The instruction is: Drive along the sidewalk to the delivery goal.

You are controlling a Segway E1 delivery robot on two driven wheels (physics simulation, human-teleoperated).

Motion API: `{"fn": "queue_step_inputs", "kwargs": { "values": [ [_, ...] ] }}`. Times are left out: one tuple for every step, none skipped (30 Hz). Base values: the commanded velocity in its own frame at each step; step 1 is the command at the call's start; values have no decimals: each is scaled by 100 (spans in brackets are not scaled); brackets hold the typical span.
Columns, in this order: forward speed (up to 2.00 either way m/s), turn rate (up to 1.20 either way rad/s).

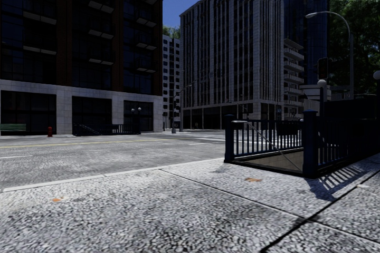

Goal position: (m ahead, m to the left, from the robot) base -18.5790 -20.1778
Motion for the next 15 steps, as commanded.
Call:
{"fn": "queue_step_inputs", "kwargs": {
  "values": [
    [0, -27],
    [0, -27],
    [0, -27],
    [0, -27],
    [0, -27],
    [0, -27],
    [0, -27],
    [0, -27],
    [0, -27],
    [0, -27],
    [0, -27],
    [0, -27],
    [0, -27],
    [0, -27],
    [0, -27]
  ]
}}
